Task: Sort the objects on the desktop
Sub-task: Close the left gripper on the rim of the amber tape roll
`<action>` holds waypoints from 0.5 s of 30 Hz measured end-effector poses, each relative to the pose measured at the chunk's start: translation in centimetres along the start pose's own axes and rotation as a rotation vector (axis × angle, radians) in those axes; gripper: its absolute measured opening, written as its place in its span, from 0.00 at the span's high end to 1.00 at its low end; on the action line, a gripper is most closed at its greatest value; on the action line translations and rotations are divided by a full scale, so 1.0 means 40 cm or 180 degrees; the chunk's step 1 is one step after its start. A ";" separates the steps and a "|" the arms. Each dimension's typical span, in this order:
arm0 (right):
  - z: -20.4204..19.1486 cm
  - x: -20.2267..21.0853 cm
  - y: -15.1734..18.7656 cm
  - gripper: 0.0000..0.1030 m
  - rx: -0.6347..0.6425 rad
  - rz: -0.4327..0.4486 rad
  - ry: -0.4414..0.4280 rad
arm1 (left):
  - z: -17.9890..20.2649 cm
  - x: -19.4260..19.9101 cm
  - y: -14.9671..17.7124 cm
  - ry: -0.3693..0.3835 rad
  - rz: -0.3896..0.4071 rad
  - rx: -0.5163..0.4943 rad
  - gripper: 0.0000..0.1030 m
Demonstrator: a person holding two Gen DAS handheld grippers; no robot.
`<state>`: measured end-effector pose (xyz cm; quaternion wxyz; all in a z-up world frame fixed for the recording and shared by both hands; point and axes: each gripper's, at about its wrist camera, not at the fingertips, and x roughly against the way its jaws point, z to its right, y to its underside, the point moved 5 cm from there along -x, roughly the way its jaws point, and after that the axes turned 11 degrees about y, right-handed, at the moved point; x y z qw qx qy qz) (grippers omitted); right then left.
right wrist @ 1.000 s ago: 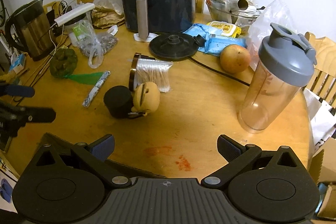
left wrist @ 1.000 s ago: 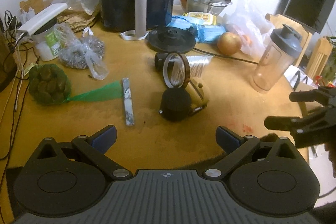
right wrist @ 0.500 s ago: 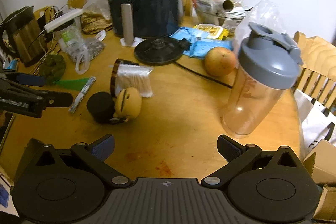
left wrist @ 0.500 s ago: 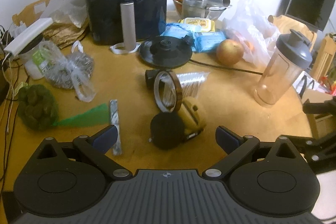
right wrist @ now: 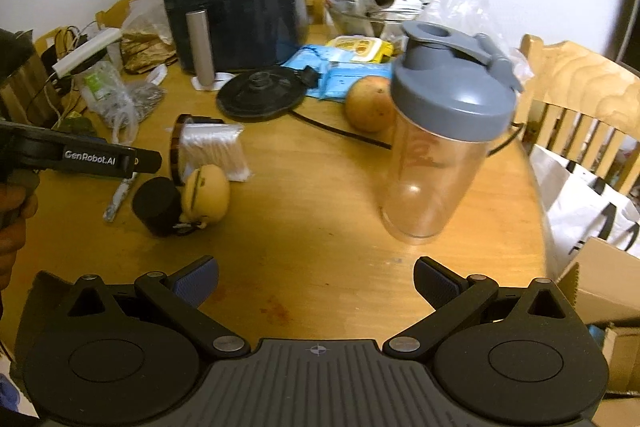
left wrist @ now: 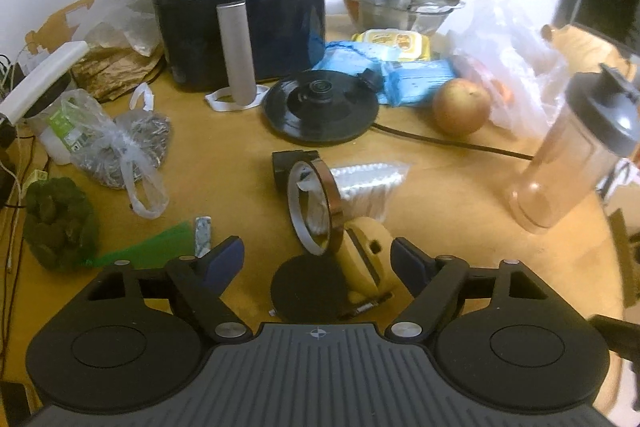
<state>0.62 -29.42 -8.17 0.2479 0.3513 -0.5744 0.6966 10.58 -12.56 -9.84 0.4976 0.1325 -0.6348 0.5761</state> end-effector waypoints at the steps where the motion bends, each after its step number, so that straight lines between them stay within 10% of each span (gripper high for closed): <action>1: 0.006 0.000 0.001 0.00 -0.0031 -0.0004 0.0005 | 0.000 -0.007 -0.003 -0.0023 -0.0006 0.0012 0.23; 15: 0.057 0.013 0.019 0.00 -0.0283 0.0014 -0.0028 | 0.019 -0.087 -0.025 -0.0120 -0.0074 -0.0026 0.48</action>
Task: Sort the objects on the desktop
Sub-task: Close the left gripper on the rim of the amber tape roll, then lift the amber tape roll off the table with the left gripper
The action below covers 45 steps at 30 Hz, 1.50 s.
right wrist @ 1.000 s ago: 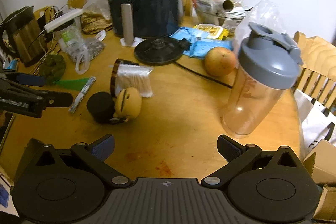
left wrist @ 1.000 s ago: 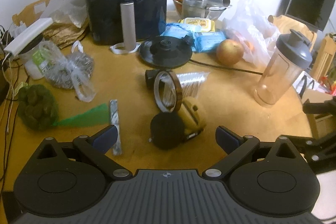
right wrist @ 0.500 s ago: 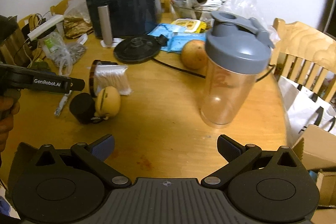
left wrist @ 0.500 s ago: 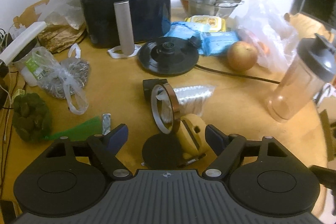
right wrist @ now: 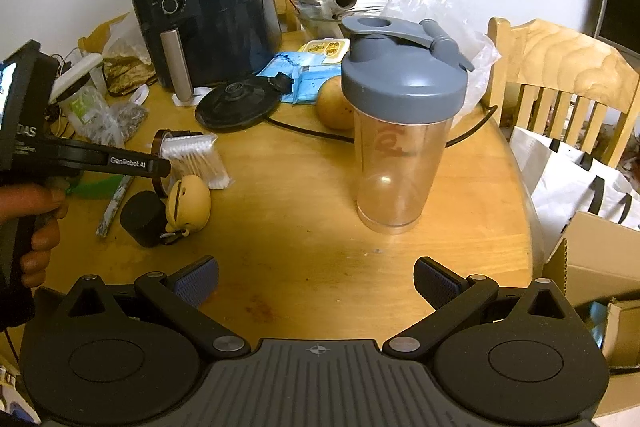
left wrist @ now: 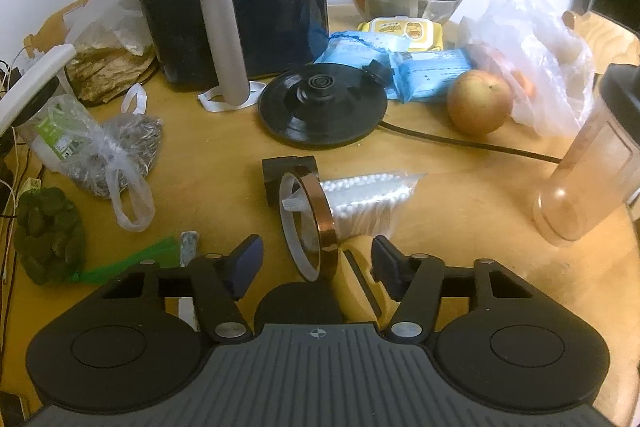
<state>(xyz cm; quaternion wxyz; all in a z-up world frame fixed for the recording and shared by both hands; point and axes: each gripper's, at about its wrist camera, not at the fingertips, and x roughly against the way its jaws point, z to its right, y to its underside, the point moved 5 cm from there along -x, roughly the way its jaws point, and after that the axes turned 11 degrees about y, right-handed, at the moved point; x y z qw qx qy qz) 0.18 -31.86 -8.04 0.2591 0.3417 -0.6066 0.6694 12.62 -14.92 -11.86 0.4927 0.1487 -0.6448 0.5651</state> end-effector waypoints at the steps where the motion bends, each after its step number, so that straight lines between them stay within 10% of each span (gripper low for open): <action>1: 0.002 -0.001 0.001 0.00 -0.0018 -0.0011 -0.0005 | -0.001 -0.003 0.000 -0.0006 -0.0009 0.0008 0.49; 11: 0.007 -0.005 0.008 0.00 0.0006 -0.0073 0.0007 | -0.005 -0.024 -0.008 -0.0083 -0.0010 0.0054 0.52; 25: 0.000 -0.010 0.011 0.00 0.0074 -0.0117 0.0008 | -0.020 -0.050 -0.020 -0.0096 -0.0025 0.0089 0.90; 45: -0.027 0.004 0.016 0.00 0.0154 -0.0104 -0.0004 | -0.080 0.049 -0.036 0.0040 0.0272 0.0199 0.91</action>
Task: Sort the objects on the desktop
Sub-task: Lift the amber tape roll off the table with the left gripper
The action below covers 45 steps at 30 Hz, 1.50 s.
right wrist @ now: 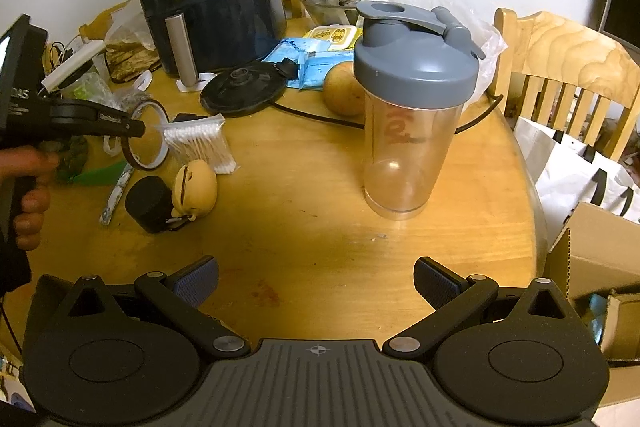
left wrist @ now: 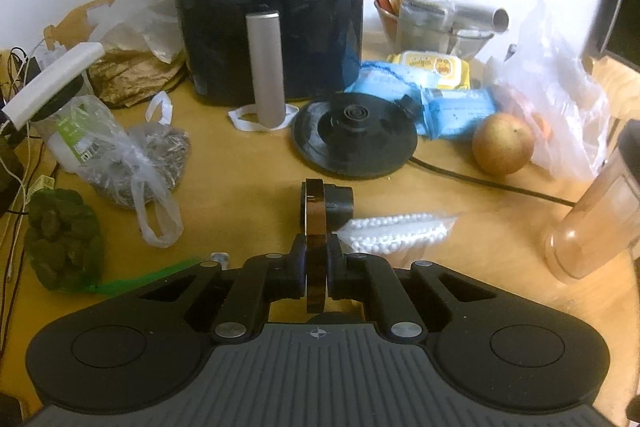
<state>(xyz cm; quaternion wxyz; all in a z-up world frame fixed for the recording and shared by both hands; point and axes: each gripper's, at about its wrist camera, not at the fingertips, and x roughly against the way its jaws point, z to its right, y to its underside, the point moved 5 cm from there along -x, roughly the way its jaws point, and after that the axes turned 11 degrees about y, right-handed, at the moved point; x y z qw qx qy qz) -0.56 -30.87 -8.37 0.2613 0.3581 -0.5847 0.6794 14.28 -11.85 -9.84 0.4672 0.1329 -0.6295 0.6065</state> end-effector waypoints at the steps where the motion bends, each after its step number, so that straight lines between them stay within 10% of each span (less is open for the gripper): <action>1: -0.003 0.001 0.000 0.00 0.0009 0.0001 -0.0003 | -0.001 0.007 -0.001 0.0004 0.0014 -0.0006 0.91; 45: -0.184 0.094 0.031 0.00 0.0466 0.0139 -0.0248 | -0.107 0.298 0.137 0.0163 0.0302 -0.0017 0.91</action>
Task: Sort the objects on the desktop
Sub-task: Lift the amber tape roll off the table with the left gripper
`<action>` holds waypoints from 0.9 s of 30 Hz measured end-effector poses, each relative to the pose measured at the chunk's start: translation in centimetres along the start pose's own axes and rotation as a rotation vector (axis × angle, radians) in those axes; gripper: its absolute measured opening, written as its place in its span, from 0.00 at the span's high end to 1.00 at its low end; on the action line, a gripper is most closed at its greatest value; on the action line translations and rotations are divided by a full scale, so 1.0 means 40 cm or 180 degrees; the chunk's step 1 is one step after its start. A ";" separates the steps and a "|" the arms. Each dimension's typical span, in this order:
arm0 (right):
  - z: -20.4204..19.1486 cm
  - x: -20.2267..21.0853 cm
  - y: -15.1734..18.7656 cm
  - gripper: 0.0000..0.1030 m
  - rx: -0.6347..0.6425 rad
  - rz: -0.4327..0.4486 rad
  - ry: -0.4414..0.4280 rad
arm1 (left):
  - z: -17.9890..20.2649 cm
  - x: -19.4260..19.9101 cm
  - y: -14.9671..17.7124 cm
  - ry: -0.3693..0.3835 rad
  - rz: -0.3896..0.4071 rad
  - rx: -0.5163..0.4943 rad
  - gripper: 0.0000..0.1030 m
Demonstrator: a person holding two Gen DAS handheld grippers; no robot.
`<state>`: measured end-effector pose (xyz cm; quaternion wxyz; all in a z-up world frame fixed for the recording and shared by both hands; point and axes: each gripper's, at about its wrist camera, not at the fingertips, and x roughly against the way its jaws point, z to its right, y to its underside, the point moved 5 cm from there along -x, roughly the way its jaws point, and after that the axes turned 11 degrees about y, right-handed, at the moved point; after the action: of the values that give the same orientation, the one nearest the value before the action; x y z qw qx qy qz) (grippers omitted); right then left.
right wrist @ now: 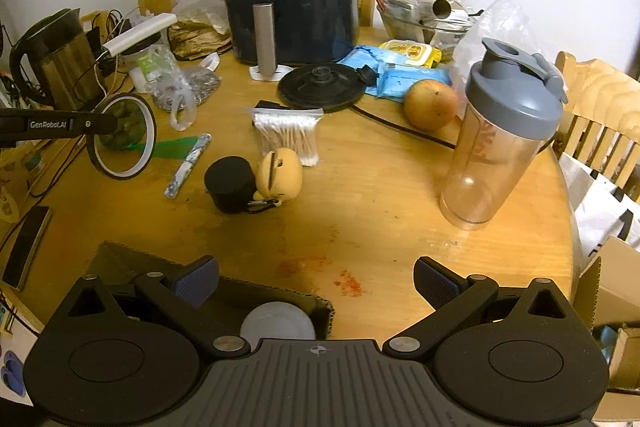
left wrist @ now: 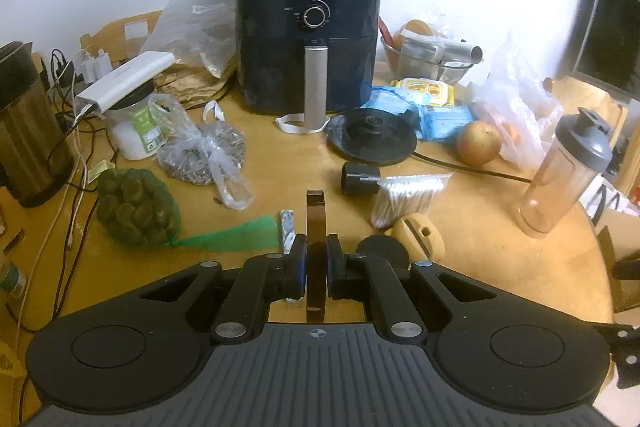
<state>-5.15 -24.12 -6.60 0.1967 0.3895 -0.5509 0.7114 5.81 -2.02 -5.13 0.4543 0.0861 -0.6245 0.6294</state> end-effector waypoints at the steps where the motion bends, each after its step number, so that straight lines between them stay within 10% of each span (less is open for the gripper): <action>1: -0.004 0.001 0.001 0.00 0.0010 0.0004 -0.0006 | -0.002 0.006 0.004 0.0000 0.0005 0.0011 0.91; 27: -0.096 0.019 0.007 0.00 0.0199 0.0065 -0.0190 | -0.022 0.107 0.079 0.0003 0.0030 0.0232 0.91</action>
<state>-7.12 -20.73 -6.51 0.1606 0.4109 -0.5380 0.7183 1.62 1.32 -4.63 0.4481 0.0993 -0.6013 0.6540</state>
